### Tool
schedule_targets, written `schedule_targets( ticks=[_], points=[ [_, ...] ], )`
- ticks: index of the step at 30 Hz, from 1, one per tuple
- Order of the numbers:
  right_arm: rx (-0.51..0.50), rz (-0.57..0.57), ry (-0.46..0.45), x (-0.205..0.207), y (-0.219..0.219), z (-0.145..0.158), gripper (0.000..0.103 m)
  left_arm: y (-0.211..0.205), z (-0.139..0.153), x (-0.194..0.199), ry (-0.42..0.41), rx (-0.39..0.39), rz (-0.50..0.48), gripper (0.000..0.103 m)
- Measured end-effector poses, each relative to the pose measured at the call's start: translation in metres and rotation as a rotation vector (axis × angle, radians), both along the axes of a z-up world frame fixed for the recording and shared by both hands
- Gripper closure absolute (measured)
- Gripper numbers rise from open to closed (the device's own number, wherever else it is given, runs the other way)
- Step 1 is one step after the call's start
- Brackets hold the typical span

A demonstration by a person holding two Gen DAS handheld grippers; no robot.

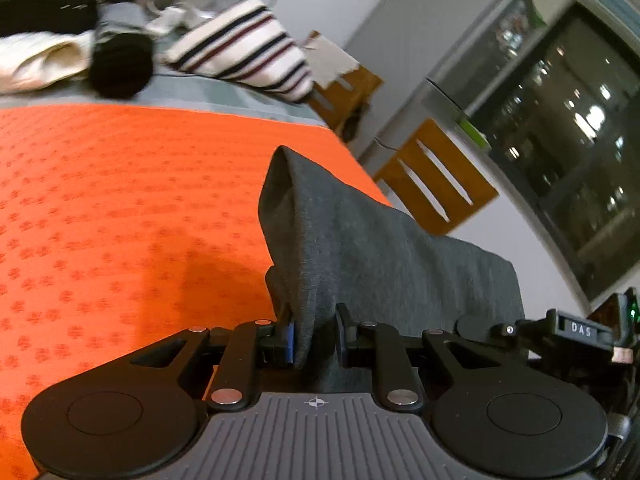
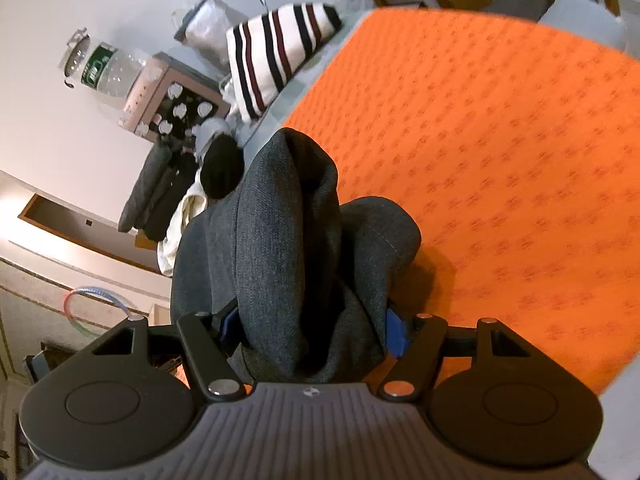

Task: Fold clothes
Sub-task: 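Lift the folded grey garment with both grippers off the blanket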

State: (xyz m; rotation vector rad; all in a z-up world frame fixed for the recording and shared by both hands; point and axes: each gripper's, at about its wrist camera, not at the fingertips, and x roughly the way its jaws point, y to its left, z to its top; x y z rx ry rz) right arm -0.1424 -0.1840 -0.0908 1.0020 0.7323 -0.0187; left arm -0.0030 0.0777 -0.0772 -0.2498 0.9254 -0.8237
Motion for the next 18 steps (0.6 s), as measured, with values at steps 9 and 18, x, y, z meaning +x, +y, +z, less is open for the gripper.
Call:
schedule_targets(
  ticks=[9, 18],
  points=[
    [0.021, -0.061, -0.014, -0.066, -0.102, 0.013, 0.029, -0.116, 0.017, -0.035, -0.014, 0.004, -0.06, 0.082],
    [-0.015, -0.06, -0.045, -0.125, -0.265, 0.03, 0.029, -0.262, 0.026, -0.08, -0.03, -0.047, -0.055, 0.082]
  ],
)
